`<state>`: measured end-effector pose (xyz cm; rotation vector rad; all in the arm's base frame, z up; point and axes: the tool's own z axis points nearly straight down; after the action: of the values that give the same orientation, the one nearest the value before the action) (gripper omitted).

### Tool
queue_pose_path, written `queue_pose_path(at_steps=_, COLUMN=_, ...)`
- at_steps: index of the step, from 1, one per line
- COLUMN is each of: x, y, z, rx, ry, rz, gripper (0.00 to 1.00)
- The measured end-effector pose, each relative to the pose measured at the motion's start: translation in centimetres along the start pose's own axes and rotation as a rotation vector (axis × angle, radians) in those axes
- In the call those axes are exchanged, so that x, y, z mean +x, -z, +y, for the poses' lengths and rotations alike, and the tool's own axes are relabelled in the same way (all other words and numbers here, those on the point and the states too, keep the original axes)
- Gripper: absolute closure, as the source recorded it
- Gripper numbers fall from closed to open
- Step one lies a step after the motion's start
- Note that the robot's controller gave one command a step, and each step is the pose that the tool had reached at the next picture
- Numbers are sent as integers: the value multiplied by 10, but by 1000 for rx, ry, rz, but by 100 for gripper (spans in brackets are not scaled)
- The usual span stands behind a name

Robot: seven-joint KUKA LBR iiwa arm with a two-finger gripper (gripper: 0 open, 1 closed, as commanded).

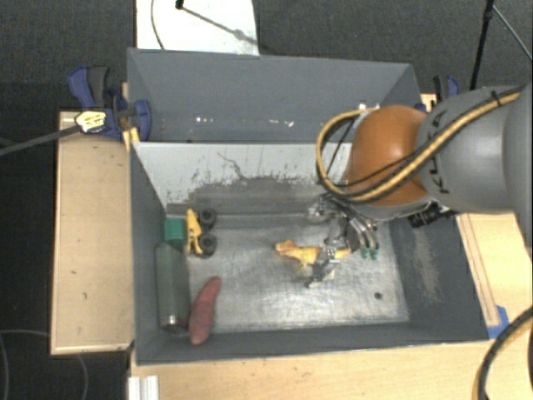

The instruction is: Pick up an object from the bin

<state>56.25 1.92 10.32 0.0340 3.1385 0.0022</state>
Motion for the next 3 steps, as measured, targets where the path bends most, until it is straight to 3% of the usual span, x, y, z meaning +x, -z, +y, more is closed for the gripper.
queue_pose_path(at_steps=1, x=0, y=0, z=0, rx=0, ry=-1, rz=0, gripper=100)
queue_pose_path(at_steps=2, x=0, y=0, z=0, rx=0, ry=-2, rz=0, gripper=0)
queue_pose_path(at_steps=3, x=0, y=0, z=0, rx=0, ry=-3, rz=0, gripper=100)
